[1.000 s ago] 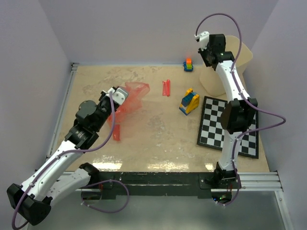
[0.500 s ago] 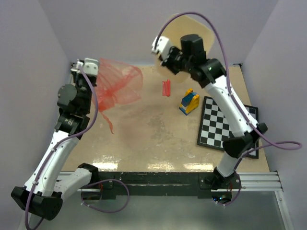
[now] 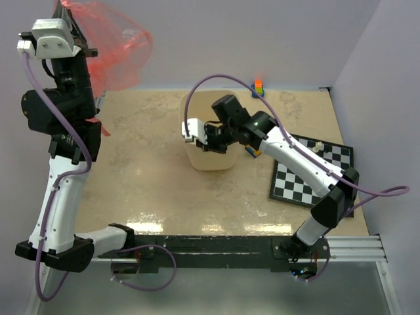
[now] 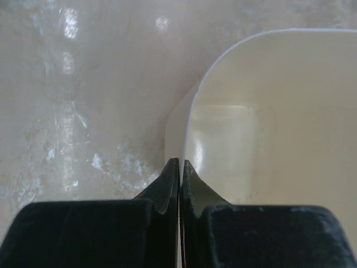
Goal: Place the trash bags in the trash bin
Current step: Place the trash bin at the center of the board, then place the trash bag in the trash bin.
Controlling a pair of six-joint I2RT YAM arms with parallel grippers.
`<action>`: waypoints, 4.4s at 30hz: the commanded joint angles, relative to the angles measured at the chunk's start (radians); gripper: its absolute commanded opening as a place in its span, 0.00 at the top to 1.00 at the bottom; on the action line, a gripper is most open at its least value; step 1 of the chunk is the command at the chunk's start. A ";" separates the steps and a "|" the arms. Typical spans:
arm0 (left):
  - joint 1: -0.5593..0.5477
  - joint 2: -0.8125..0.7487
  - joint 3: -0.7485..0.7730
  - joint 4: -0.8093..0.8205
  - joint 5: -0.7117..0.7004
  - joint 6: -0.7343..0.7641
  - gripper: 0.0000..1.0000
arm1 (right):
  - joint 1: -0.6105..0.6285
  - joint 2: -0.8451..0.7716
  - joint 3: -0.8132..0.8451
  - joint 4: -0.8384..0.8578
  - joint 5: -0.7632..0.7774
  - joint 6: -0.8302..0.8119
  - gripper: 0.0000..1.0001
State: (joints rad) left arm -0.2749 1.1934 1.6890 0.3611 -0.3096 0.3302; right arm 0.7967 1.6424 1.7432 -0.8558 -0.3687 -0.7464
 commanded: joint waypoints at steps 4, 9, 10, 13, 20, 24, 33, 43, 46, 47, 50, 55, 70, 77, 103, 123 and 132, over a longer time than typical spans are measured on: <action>-0.006 0.109 0.178 -0.100 0.296 -0.273 1.00 | 0.035 -0.084 -0.091 0.116 -0.044 -0.123 1.00; -0.088 0.224 0.317 -0.094 0.293 -0.290 1.00 | 0.036 -0.107 -0.085 0.106 -0.062 -0.125 0.61; -0.115 0.244 0.340 -0.090 0.293 -0.280 1.00 | 0.035 -0.119 -0.074 0.115 -0.059 -0.101 0.53; -0.185 0.294 0.394 -0.076 0.300 -0.255 1.00 | 0.033 -0.179 -0.033 0.147 0.000 -0.056 0.42; -0.251 0.377 0.431 -0.019 0.331 -0.275 1.00 | -0.048 -0.259 0.200 0.063 0.111 0.038 0.35; -0.264 0.429 0.460 0.012 0.368 -0.301 1.00 | -0.255 -0.277 0.239 0.127 0.210 0.183 0.33; -0.264 0.497 0.399 0.072 0.504 -0.321 1.00 | -0.519 -0.256 0.323 0.433 0.372 0.580 0.25; -0.265 0.330 0.126 -0.048 0.700 -0.442 1.00 | -0.519 -0.311 0.083 0.674 -0.053 0.809 0.21; -0.267 0.253 0.002 -0.062 0.759 -0.450 1.00 | -0.519 -0.311 0.020 0.736 -0.052 0.808 0.21; -0.267 0.232 -0.040 -0.073 0.777 -0.445 1.00 | -0.519 -0.303 0.012 0.745 -0.059 0.817 0.21; -0.267 0.178 -0.136 -0.091 0.813 -0.441 1.00 | -0.519 -0.276 -0.005 0.773 -0.111 0.848 0.21; -0.265 0.140 -0.160 -0.204 1.022 -0.445 1.00 | -0.519 -0.225 -0.039 0.802 -0.222 0.854 0.20; -0.265 -0.366 -0.449 -0.628 0.863 0.547 1.00 | -0.518 -0.181 -0.162 0.819 -0.374 0.604 0.04; -0.267 -0.474 -0.572 -0.697 0.831 0.673 1.00 | -0.498 -0.087 -0.090 0.905 -0.530 0.611 0.02; -0.265 -0.633 -0.693 -0.607 0.343 0.415 0.96 | -0.255 0.326 0.214 0.996 -0.591 0.803 0.07; -0.225 -0.315 -0.108 -1.100 0.601 -0.022 0.26 | -0.254 -0.059 -0.010 0.782 -0.310 0.218 1.00; -0.163 0.026 0.167 -0.827 0.414 -0.296 0.15 | -0.252 -0.220 -0.183 0.738 -0.225 -0.088 1.00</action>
State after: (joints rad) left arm -0.4950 1.1084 1.8538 -0.6144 0.2146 0.2379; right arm 0.5430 1.4487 1.6306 -0.0711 -0.6632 -0.6571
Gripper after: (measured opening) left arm 0.833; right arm 0.007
